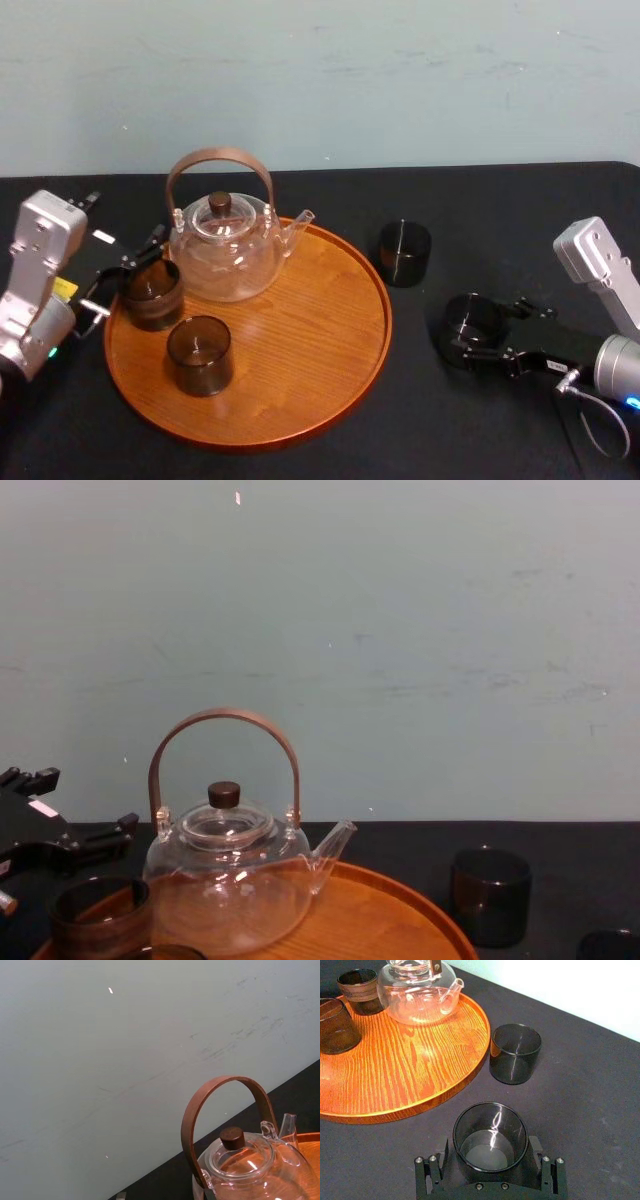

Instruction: Pick up the glass from the table and place it on the tray.

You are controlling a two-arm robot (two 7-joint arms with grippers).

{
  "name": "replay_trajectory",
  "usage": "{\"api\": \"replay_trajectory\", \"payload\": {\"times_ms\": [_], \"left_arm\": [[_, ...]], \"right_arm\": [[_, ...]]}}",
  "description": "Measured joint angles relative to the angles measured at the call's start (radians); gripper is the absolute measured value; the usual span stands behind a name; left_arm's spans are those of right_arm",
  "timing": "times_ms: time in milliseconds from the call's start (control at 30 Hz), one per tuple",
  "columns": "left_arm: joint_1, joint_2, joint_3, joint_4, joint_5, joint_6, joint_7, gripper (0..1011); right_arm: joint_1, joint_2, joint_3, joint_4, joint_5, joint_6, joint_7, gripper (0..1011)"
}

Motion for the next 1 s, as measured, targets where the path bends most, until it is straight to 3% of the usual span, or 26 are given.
{"api": "replay_trajectory", "payload": {"times_ms": [1000], "left_arm": [[0.0, 0.0, 0.0, 0.0, 0.0, 0.0, 0.0, 1002]], "right_arm": [[0.037, -0.016, -0.029, 0.012, -0.018, 0.01, 0.004, 1002]]}}
